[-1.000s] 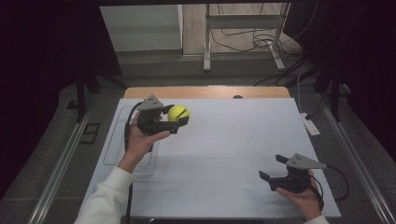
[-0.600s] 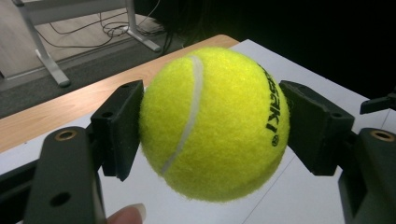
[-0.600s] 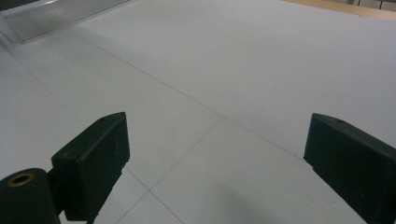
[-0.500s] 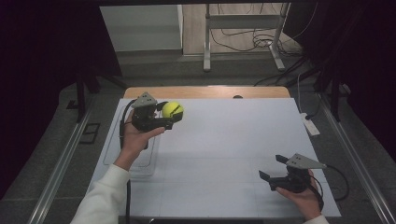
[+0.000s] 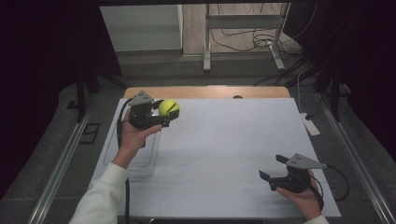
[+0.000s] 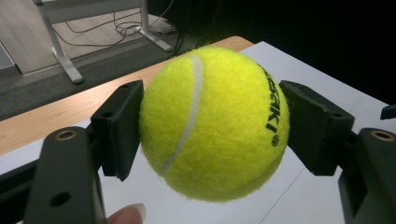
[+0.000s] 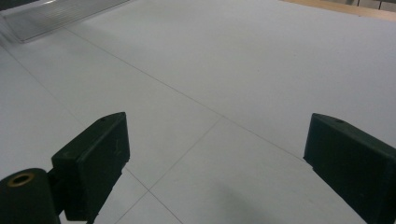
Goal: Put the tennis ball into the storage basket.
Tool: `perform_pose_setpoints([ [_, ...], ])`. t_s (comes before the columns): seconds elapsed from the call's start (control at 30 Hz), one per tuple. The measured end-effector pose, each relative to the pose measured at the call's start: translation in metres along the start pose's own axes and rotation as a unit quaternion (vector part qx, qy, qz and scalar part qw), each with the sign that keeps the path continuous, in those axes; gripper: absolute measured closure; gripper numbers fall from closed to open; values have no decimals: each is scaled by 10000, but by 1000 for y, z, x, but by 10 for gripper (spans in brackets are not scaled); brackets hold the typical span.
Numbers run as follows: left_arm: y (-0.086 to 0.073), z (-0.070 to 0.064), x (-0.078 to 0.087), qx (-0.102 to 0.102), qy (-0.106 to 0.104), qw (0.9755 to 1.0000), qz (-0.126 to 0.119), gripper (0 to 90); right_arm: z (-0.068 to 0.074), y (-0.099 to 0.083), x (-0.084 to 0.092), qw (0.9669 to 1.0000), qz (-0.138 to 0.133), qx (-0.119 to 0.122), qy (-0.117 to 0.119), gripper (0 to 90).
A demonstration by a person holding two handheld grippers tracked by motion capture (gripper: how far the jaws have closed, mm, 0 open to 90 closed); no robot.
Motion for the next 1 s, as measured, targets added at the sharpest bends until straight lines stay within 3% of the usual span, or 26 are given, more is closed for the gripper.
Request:
perform_pose_setpoints([
  [1.0,2,26,2,133,378,9992,11,275,0,0,0,10000,4,-1,-17,72],
])
Point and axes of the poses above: each handheld gripper's, and its own axes: x roughly backward along the jaws, y roughly out of its top, z roughly to its left, the point moved 8 cm from there along -x, roughly forward along the jaws, and after that the axes turned 2 degrees about y, right-handed, at the moved point
